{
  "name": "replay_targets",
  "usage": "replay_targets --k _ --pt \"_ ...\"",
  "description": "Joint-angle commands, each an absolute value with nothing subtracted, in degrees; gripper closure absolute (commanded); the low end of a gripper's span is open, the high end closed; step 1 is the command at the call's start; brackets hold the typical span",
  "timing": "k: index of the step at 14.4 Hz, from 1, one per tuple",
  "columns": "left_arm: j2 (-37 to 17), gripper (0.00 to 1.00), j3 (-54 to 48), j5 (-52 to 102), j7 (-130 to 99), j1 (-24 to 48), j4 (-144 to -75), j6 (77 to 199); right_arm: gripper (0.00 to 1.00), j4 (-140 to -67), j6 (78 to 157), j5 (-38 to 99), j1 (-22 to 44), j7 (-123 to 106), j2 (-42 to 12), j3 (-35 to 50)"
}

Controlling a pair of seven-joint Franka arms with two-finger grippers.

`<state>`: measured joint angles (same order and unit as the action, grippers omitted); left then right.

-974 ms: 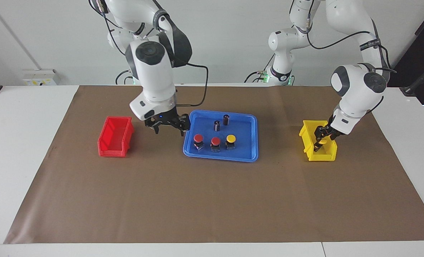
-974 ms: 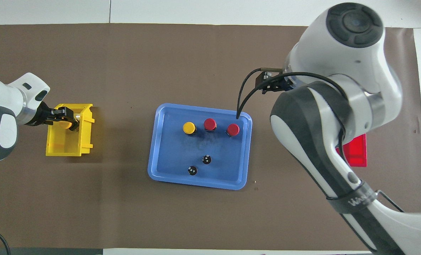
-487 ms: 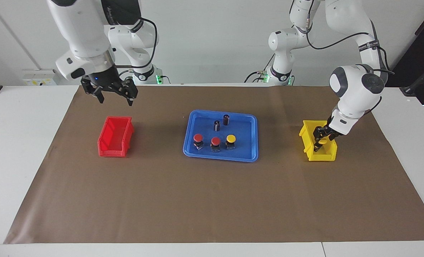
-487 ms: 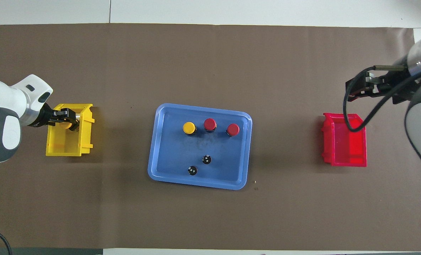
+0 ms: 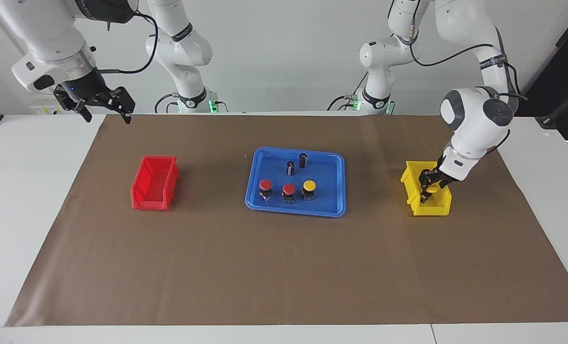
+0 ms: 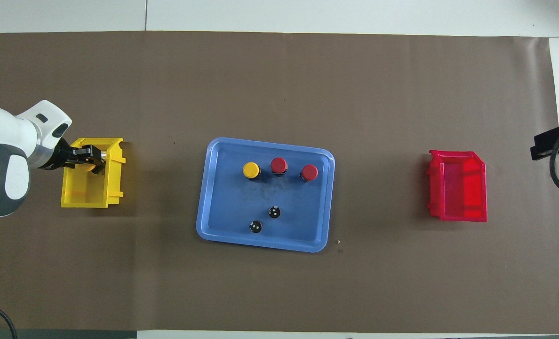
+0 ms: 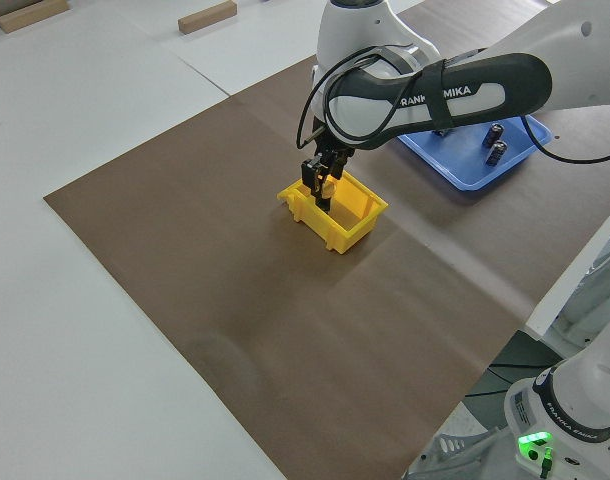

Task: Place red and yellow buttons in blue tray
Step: 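Grasp the second yellow button in the yellow bin with the left gripper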

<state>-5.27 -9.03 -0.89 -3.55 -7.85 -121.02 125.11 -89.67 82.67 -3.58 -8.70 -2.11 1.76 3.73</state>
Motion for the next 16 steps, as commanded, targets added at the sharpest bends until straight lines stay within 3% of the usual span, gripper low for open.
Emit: replay_targets --k 1,3,4,6,8,12,16 --pt "-5.4 0.34 -8.9 -1.1 -3.9 -7.8 -122.1 127.1 0.0 -94.7 84.8 -3.1 -8.0 -3.3 4.8 1.9" --pt "-5.4 0.41 -8.9 -1.2 -3.9 -7.7 -122.1 127.2 0.0 -96.1 84.1 -3.0 -8.2 -3.2 5.4 1.5" --pt "-5.4 0.56 -8.9 -1.1 -4.0 -7.6 -122.1 127.0 0.0 -95.7 84.5 -3.1 -8.2 -3.2 5.4 1.5" --pt "-5.4 0.73 -8.9 -1.2 -4.0 -7.6 -121.8 126.6 0.0 -95.5 85.1 -3.0 -7.7 -2.7 5.4 1.2" --pt "-5.4 0.74 -8.9 -1.2 -3.6 -7.6 -120.4 125.3 0.0 -95.4 85.3 -3.0 -8.3 -2.9 4.7 1.0" --pt "-5.0 0.71 -9.3 -1.2 -4.0 -3.5 -103.0 103.7 0.0 -95.4 84.8 -3.0 -8.3 -3.3 4.7 1.0" --pt "-2.8 0.72 -9.6 -1.0 -4.3 -0.6 -101.2 101.9 0.0 -95.5 85.0 -3.0 -7.6 -2.9 4.7 1.6"
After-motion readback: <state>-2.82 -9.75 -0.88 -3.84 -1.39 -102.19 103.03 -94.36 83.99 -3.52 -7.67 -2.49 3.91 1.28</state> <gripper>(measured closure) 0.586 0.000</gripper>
